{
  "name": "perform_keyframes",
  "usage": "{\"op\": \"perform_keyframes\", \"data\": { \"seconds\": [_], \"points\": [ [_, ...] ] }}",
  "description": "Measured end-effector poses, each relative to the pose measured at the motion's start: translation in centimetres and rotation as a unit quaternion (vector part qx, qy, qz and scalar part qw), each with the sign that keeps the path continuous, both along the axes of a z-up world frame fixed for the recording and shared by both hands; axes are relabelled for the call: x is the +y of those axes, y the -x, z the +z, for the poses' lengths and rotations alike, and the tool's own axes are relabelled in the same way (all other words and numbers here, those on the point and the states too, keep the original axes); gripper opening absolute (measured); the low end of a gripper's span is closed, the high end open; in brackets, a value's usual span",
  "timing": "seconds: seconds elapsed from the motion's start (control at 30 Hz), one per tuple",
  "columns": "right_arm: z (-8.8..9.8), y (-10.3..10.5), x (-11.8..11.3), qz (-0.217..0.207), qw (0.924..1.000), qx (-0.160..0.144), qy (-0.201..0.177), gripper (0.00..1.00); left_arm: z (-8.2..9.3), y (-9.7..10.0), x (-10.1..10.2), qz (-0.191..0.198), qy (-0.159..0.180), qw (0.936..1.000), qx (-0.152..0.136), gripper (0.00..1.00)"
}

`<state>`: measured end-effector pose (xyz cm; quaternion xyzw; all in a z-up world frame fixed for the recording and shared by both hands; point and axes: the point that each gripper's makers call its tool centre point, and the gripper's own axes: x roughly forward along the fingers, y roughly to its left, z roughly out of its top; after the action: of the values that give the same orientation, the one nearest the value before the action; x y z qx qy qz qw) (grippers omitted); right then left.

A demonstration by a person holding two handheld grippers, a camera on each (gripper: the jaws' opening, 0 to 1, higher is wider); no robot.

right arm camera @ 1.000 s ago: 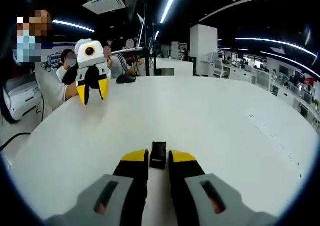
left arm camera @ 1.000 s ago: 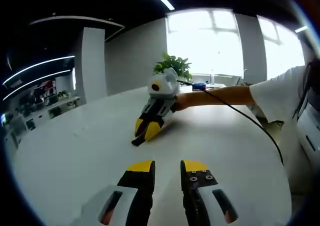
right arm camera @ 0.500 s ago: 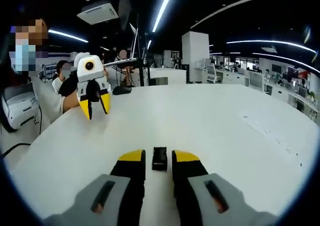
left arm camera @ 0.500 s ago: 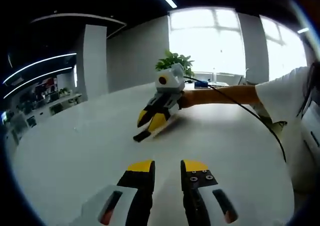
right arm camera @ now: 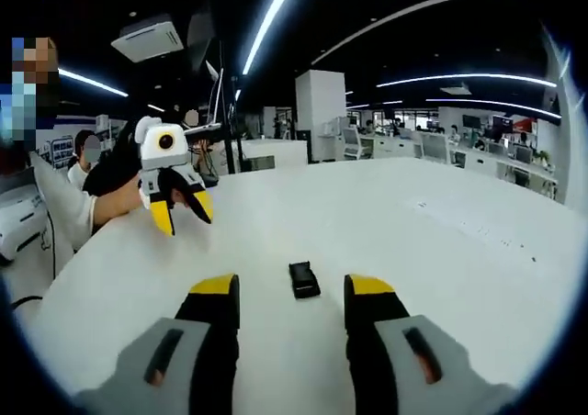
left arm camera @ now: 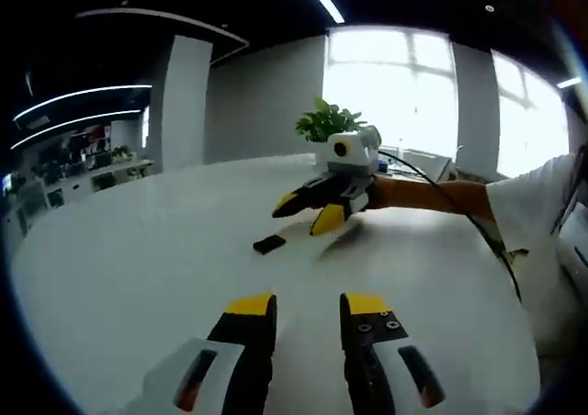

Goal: Snap the two parts of the plastic buckle together until the buckle closes and remains connected.

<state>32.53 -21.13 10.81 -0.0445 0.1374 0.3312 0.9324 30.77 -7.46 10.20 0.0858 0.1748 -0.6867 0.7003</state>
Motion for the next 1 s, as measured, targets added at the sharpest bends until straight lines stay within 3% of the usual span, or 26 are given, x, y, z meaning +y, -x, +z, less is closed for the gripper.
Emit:
{"op": "perform_keyframes", "data": {
  "seconds": [0.17, 0.3, 0.47, 0.53, 0.6, 0.67, 0.7, 0.8, 1.0],
  "points": [
    [1.2, 1.5, 0.3, -0.015, 0.9997, -0.019, -0.004, 0.58, 0.0, -0.1, -0.1, 0.008, 0.003, 0.9999, 0.012, 0.30],
    [2.5, 3.5, 1.2, -0.018, 0.9993, -0.031, -0.012, 0.63, 1.1, 0.4, -0.4, 0.011, 0.014, 0.9998, -0.003, 0.35],
    [3.6, 5.5, 1.3, -0.053, 0.9980, -0.013, -0.031, 0.79, 3.2, 1.9, -0.5, 0.011, 0.038, 0.9991, 0.014, 0.39],
    [4.1, 6.5, 1.4, -0.062, 0.9973, -0.005, -0.040, 0.85, 3.9, 2.7, -0.4, 0.009, 0.036, 0.9992, 0.017, 0.46],
    [4.4, 7.1, 1.5, -0.070, 0.9965, -0.004, -0.044, 0.84, 4.8, 3.5, -0.1, 0.017, 0.042, 0.9990, 0.002, 0.53],
    [4.9, 7.7, 1.5, -0.079, 0.9957, -0.019, -0.044, 0.84, 5.3, 4.0, 0.2, 0.019, 0.044, 0.9989, -0.004, 0.54],
    [4.8, 8.1, 1.5, -0.087, 0.9954, -0.014, -0.038, 0.83, 5.6, 4.2, 0.4, 0.041, 0.040, 0.9983, -0.012, 0.56],
    [5.1, 9.2, 1.7, -0.088, 0.9955, -0.020, -0.028, 0.83, 6.2, 5.1, 0.6, 0.057, 0.048, 0.9965, -0.037, 0.63],
    [6.2, 11.3, 2.2, -0.092, 0.9952, -0.034, -0.002, 0.89, 6.0, 6.9, 1.1, 0.050, 0.019, 0.9953, -0.081, 0.67]
  ]
}}
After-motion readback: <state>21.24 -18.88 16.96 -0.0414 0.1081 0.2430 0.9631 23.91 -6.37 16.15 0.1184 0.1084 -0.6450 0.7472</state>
